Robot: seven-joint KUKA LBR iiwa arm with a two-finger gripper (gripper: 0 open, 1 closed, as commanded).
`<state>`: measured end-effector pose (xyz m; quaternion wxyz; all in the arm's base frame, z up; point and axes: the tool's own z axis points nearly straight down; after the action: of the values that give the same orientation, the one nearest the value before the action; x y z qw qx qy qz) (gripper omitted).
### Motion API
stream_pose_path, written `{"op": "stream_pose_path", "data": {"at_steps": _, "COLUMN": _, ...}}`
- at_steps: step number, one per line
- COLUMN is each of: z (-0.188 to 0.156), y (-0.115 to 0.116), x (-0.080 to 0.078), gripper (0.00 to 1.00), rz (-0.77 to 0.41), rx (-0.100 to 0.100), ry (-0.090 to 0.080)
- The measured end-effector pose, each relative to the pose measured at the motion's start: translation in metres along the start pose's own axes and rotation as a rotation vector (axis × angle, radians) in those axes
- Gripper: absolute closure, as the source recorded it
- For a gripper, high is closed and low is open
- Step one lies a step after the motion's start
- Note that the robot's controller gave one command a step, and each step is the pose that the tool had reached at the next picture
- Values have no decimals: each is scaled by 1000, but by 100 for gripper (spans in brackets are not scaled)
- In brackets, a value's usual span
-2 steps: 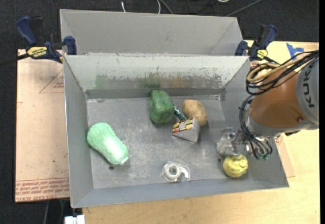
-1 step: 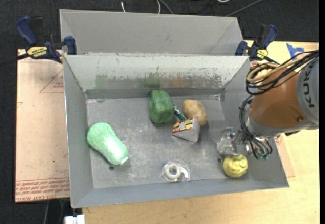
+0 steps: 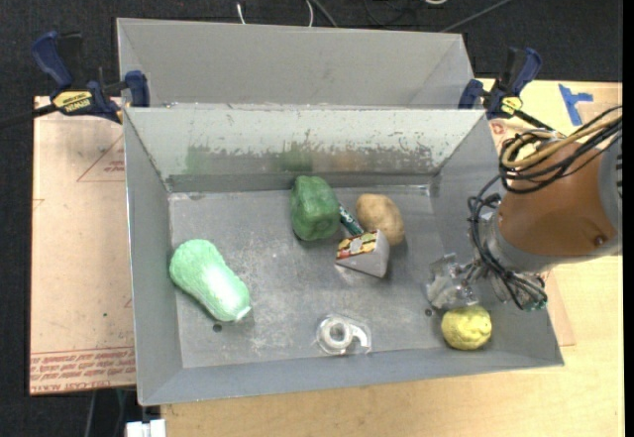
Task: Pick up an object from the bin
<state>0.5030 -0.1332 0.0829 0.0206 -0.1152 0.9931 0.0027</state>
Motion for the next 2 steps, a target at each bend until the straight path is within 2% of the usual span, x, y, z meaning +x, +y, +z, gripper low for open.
{"op": "stream_pose_path", "data": {"at_steps": 1, "z": -4, "y": -11, "x": -2, "gripper": 100, "rz": -48, "rx": 4, "ry": 4}}
{"op": "stream_pose_path", "data": {"at_steps": 2, "z": -5, "y": 0, "x": 1, "gripper": 100, "rz": -59, "rx": 14, "ry": -30}}
